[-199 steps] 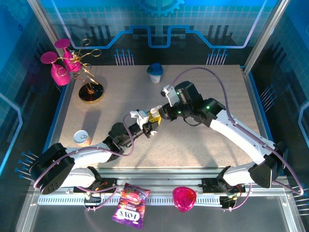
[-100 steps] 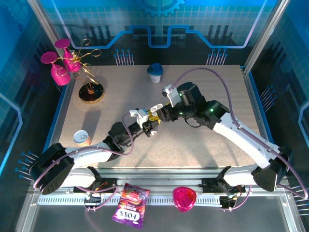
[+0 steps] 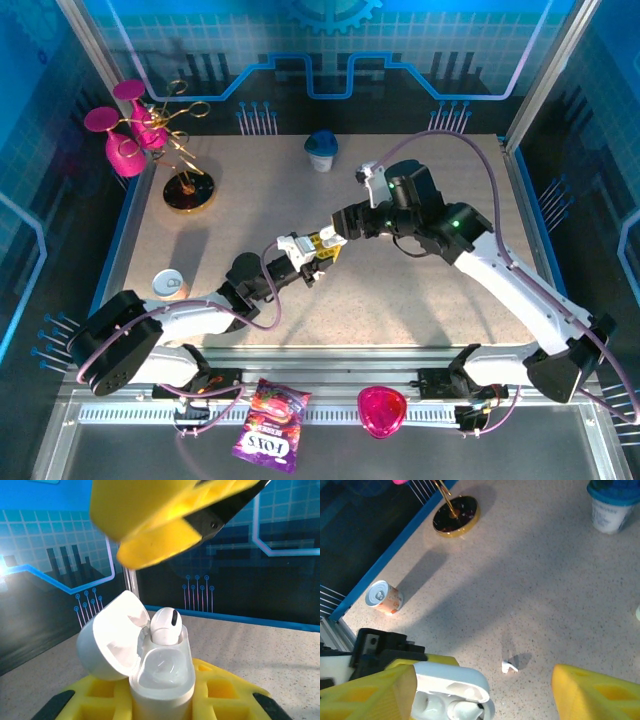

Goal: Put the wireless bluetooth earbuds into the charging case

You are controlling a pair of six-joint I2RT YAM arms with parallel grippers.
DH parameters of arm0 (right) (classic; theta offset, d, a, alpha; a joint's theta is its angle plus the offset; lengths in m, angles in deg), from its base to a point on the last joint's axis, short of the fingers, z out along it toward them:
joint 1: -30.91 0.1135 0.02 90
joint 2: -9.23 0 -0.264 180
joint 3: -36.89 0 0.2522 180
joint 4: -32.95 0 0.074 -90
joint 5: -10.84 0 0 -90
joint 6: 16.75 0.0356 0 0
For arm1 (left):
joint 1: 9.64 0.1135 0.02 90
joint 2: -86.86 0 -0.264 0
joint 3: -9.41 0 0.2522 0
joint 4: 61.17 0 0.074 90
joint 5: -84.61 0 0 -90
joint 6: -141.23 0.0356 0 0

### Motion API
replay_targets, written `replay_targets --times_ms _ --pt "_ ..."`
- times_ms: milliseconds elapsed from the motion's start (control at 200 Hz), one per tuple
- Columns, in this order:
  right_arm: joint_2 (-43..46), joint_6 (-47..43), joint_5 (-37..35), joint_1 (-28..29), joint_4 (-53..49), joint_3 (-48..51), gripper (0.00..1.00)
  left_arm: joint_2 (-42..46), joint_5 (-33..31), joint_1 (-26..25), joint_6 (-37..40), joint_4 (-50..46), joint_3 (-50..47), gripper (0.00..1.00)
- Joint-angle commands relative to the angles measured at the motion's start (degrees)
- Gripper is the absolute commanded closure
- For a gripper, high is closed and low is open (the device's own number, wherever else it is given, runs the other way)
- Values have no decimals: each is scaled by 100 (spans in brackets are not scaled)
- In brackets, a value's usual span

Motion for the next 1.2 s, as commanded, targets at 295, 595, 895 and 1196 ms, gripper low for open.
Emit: replay_targets --times_ms 295,595,895,1196 --pt "-122 691 516 -620 468 711 29 706 -256 453 81 207 -749 85" --pt "-1731 190 482 -437 261 397 28 2272 -406 461 254 -1213 -898 85" --pt "-3442 -104 -271 125 -237 -467 35 3059 -456 466 212 -1754 -863 85" --pt "-4708 -378 -609 717 -830 -1559 50 3690 -580 465 226 -2407 -838 85"
